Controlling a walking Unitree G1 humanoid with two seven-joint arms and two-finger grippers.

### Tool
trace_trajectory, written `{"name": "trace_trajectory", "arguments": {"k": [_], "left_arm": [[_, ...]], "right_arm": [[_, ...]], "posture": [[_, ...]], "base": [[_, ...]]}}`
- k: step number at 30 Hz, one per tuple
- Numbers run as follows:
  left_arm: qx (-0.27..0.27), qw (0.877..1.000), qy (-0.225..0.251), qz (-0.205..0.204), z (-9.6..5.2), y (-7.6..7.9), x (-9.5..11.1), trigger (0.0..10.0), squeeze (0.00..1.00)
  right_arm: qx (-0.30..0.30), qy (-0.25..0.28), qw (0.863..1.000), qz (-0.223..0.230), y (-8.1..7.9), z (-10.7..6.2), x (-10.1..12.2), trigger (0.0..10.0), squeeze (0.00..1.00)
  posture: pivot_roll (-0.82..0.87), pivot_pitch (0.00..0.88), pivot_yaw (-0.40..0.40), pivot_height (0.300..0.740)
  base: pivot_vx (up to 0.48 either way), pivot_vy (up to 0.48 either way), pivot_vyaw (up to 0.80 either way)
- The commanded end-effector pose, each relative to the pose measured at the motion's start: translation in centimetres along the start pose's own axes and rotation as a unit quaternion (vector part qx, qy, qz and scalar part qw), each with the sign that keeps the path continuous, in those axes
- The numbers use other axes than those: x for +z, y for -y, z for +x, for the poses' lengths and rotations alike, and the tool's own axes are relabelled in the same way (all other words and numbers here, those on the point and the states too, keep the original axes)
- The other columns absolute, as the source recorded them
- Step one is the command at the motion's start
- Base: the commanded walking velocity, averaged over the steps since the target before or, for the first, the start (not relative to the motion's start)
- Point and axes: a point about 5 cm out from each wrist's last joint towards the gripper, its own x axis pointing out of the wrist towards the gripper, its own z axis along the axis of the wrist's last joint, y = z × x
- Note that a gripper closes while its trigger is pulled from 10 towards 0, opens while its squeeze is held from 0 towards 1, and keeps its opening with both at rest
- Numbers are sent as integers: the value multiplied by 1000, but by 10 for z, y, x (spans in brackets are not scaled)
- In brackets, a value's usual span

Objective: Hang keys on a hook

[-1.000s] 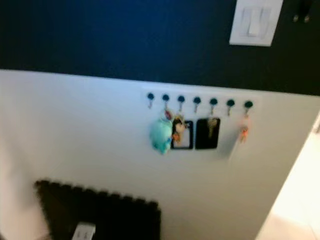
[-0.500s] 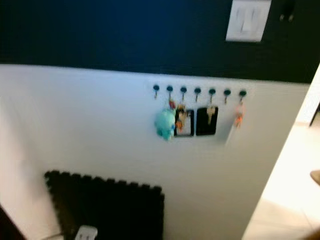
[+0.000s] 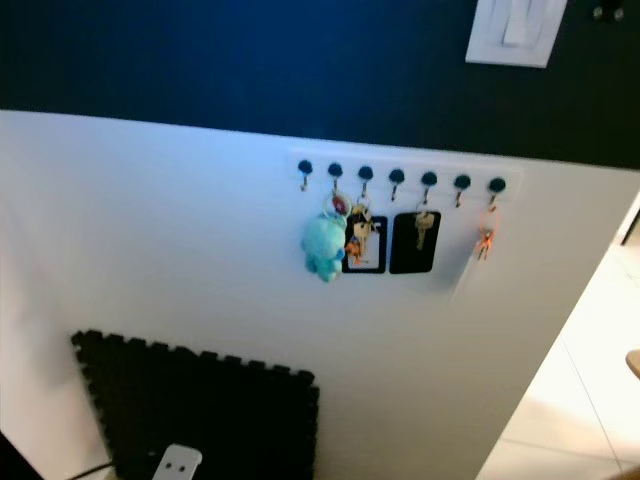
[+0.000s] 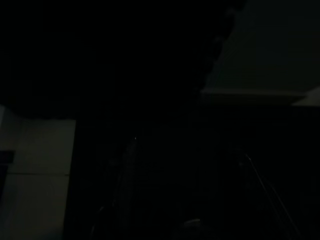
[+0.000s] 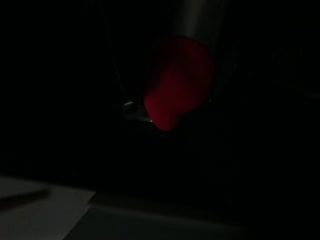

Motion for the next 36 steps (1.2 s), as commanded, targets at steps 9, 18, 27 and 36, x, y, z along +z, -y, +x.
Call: {"name": "trace_trajectory", "arguments": {"k": [9, 18, 27, 36], "left_arm": [[10, 1000, 1, 14, -3, -3, -5, 10000, 0], [19, 998, 28, 59, -6, -13, 2, 10000, 0], [9, 992, 104, 70, -4, -25, 35, 10000, 0], [-47, 984, 150, 84, -6, -16, 51, 10000, 0]], "right_arm": [[-8, 6, 1000, 3, 5, -1, 1, 10000, 0], [-9, 60, 998, 0, 1, 5, 31, 10000, 0], [75, 218, 973, -25, -33, 10, 124, 10000, 0], [225, 265, 924, -159, -75, -2, 168, 10000, 0]], "posture": [[86, 22, -16, 740], [81, 18, -15, 740], [80, 31, -11, 740], [85, 46, -26, 740]], "base": [[0, 0, 0], [0, 0, 0], [0, 0, 0], [0, 0, 0]]}}
